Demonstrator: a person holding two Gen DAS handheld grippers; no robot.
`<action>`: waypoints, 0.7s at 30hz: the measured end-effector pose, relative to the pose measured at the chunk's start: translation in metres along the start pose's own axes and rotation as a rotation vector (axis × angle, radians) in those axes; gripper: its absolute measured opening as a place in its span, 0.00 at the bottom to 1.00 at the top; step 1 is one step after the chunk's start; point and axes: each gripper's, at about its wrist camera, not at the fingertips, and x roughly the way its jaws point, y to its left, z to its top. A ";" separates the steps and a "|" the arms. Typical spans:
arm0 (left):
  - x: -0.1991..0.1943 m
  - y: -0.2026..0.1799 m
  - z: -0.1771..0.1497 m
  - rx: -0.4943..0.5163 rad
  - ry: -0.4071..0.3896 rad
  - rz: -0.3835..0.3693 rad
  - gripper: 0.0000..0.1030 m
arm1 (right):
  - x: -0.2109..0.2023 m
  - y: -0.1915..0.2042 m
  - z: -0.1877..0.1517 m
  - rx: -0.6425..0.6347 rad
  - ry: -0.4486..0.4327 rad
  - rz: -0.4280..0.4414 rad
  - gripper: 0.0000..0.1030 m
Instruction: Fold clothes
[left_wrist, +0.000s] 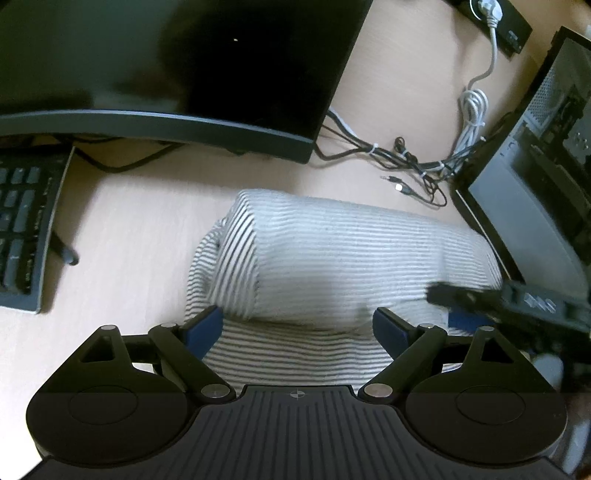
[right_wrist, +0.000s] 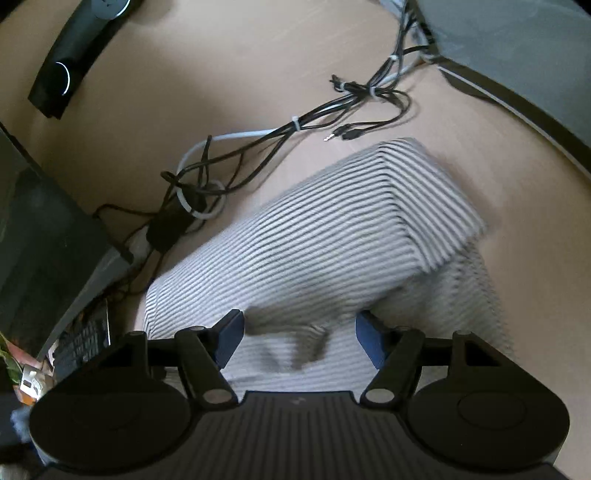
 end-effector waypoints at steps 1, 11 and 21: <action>-0.003 0.002 -0.001 0.000 -0.001 0.001 0.90 | 0.004 0.003 0.001 -0.009 -0.005 -0.001 0.69; -0.057 0.054 -0.001 -0.168 -0.111 -0.028 0.94 | -0.038 0.030 0.002 -0.067 -0.114 0.071 0.12; -0.076 0.054 0.000 -0.151 -0.111 -0.126 0.95 | -0.113 0.030 -0.049 -0.073 -0.086 0.103 0.12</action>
